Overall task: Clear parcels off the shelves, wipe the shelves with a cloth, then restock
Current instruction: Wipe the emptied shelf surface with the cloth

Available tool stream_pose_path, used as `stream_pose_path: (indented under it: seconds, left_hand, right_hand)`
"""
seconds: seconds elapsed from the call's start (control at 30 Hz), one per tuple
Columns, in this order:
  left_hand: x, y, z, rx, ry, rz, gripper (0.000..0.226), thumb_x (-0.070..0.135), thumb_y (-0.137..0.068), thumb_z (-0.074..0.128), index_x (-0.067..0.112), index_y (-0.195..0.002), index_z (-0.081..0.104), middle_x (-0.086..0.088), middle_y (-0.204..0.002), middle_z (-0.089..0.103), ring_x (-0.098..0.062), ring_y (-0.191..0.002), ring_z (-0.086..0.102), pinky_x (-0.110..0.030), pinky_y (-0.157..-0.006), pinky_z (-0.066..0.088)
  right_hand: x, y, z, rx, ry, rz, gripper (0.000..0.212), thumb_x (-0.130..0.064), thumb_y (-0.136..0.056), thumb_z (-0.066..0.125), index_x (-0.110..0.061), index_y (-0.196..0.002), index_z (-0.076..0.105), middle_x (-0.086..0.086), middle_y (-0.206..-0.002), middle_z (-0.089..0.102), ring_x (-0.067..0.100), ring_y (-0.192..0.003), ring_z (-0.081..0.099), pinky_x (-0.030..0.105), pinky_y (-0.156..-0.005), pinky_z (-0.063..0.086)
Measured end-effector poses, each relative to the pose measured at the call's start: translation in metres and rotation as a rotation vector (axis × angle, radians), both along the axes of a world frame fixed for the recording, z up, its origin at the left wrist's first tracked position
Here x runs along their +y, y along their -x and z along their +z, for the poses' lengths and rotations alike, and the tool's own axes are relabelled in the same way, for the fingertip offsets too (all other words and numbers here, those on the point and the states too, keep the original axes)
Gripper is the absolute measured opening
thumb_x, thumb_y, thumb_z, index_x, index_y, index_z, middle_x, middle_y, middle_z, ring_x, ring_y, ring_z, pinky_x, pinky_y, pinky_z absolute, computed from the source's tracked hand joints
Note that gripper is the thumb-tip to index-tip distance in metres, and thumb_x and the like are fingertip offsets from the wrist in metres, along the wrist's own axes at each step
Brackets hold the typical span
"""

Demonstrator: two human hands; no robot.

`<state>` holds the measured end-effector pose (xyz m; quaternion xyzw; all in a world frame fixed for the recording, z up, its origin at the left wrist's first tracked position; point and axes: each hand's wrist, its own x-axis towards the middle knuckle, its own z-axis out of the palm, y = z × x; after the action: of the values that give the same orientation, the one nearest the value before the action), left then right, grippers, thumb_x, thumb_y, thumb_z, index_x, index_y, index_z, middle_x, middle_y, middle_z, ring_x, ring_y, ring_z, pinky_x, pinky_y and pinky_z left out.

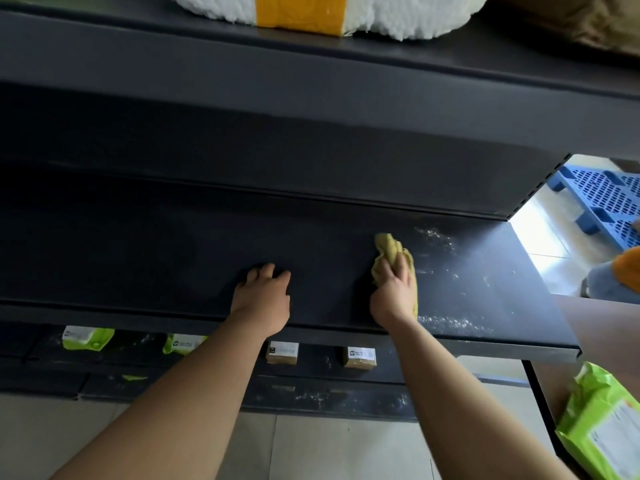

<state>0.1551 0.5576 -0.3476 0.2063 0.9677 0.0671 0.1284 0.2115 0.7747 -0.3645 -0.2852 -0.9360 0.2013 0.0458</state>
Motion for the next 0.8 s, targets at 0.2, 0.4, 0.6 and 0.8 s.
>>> stream_pose_path:
  seconds: [0.2, 0.4, 0.6, 0.8]
  left_hand:
    - [-0.016, -0.007, 0.003, 0.009, -0.027, 0.005, 0.043, 0.026, -0.097, 0.047, 0.018, -0.139, 0.042, -0.001, -0.149, 0.029, -0.024, -0.134, 0.031, -0.035, -0.102, 0.039]
    - [-0.037, -0.011, 0.005, -0.029, -0.044, -0.004, 0.042, 0.024, -0.096, 0.049, 0.017, -0.137, 0.043, -0.003, -0.149, 0.028, -0.026, -0.132, 0.031, -0.037, -0.100, 0.041]
    - [-0.037, -0.020, 0.006, -0.081, -0.037, -0.051, 0.051, 0.028, -0.097, 0.047, 0.022, -0.145, 0.032, -0.005, -0.154, 0.019, -0.029, -0.139, 0.021, -0.040, -0.109, 0.031]
    - [-0.020, -0.028, 0.008, -0.103, 0.018, -0.109, 0.050, 0.032, -0.098, 0.045, 0.025, -0.145, 0.029, -0.008, -0.152, 0.017, -0.033, -0.140, 0.014, -0.049, -0.112, 0.025]
  right_hand:
    - [-0.022, 0.003, 0.013, 0.037, -0.009, 0.044, 0.065, -0.004, -0.081, 0.051, -0.019, -0.143, 0.042, 0.004, -0.161, 0.004, 0.023, -0.148, 0.002, 0.030, -0.120, 0.007]
    - [-0.124, -0.008, -0.013, 0.059, 0.077, 0.213, 0.076, -0.001, -0.081, 0.049, -0.026, -0.150, 0.029, -0.001, -0.161, -0.008, 0.028, -0.145, 0.004, 0.036, -0.121, 0.009]
    - [-0.074, -0.047, -0.018, 0.155, -0.040, 0.220, 0.064, 0.004, -0.081, 0.048, -0.021, -0.140, 0.049, 0.006, -0.159, 0.017, 0.024, -0.148, 0.010, 0.035, -0.120, 0.012]
    - [-0.005, -0.071, -0.001, 0.156, 0.034, -0.080, 0.054, 0.002, -0.084, 0.051, -0.013, -0.136, 0.052, 0.008, -0.156, 0.026, 0.030, -0.144, 0.020, 0.039, -0.118, 0.020]
